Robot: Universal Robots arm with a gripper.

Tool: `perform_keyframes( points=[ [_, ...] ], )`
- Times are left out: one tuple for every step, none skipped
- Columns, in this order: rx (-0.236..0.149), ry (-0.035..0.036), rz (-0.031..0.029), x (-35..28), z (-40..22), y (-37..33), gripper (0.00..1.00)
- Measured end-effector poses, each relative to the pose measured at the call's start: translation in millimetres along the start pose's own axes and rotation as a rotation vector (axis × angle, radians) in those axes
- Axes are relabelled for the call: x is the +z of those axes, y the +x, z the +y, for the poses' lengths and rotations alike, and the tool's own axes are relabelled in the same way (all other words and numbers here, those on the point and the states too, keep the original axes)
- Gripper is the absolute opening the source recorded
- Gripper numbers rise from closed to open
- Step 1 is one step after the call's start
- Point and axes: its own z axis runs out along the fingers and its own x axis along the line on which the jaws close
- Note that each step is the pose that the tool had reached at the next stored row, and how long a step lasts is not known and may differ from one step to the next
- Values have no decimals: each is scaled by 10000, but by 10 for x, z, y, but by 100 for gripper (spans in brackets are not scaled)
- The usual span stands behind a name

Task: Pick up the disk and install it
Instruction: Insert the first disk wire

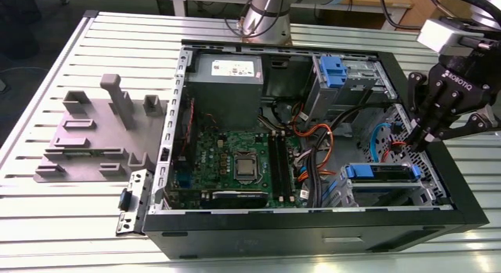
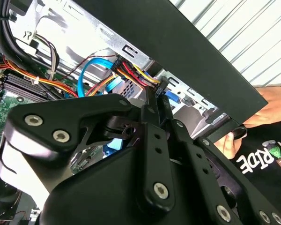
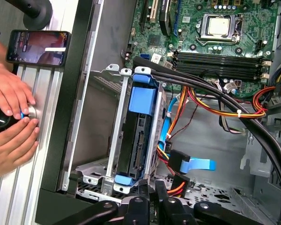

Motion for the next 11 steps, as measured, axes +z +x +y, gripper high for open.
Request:
perform_keyframes(
  points=[
    [0,0,1,-11,1,2,18],
    [-1,0,3,-24,3,5,18],
    [-2,0,3,-39,5,9,18],
    [-1,0,3,-52,8,12,18],
    [1,0,3,-63,14,14,18],
    [2,4,3,-70,21,14,18],
    [4,13,3,-72,32,13,18],
    [6,23,4,-71,43,11,18],
    [9,36,8,-71,56,10,18],
    [12,47,10,-70,68,8,18],
    [15,56,12,-70,77,7,18]
  ],
)
